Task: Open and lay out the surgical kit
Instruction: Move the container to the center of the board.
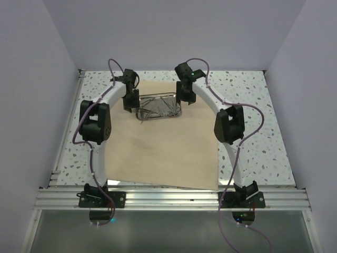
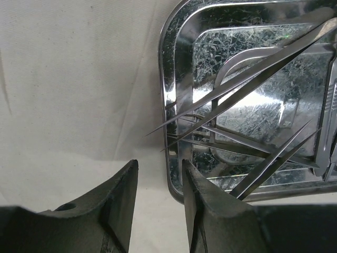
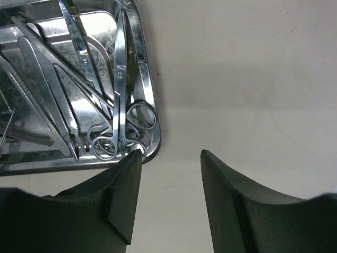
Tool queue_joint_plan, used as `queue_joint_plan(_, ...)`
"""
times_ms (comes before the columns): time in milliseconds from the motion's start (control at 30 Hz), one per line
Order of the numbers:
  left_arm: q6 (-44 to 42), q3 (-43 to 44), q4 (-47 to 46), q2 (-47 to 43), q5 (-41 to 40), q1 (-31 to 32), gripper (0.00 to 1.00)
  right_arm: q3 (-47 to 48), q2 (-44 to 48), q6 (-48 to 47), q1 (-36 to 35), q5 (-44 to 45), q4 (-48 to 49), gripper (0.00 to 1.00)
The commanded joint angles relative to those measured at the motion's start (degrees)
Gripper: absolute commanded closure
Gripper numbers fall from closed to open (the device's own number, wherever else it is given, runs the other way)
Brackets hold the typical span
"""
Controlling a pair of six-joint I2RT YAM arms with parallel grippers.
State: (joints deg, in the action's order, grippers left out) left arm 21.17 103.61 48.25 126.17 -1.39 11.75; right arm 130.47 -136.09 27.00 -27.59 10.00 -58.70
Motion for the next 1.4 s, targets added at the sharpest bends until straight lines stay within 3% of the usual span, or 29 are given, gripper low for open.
queue_joint_plan(0,-2.5,2.2,-2.3,0.0,0.8,-0.7,0.58,5.0,-2.8,0.9,-0.2,1.2,1.7,0.48)
queue_joint_plan(200,-3.6,3.1,-2.5,1.3,1.1,-1.7,0.59,7.4,-7.1,2.8,-0.1,2.5,3.7,0.51)
queue_joint_plan(400,-4.2,3.4,-2.4,2.4,3.1,-2.7,0.61,9.2,-12.1,4.4,-0.1,3.0,4.6,0.62)
queue_joint_plan(633,-4.4,2.6,-3.1,3.6,4.7,-3.2,0.74,9.1,-14.2,4.3,-0.1,2.7,3.6,1.0)
queue_joint_plan(833,-4.6,2.0,-4.5,4.7,6.7,-3.2,0.87,2.4,-10.9,2.4,-0.1,3.2,5.1,1.0)
queue_joint_plan(900,-4.8,1.9,-4.9,4.8,7.2,-3.1,0.99,1.3,-9.7,2.4,-0.1,2.7,5.6,1.0)
queue_joint_plan(1367,-5.6,-3.1,-6.1,-2.9,9.6,-3.1,1.0,-12.4,6.1,4.4,-0.3,1.3,7.5,1.0)
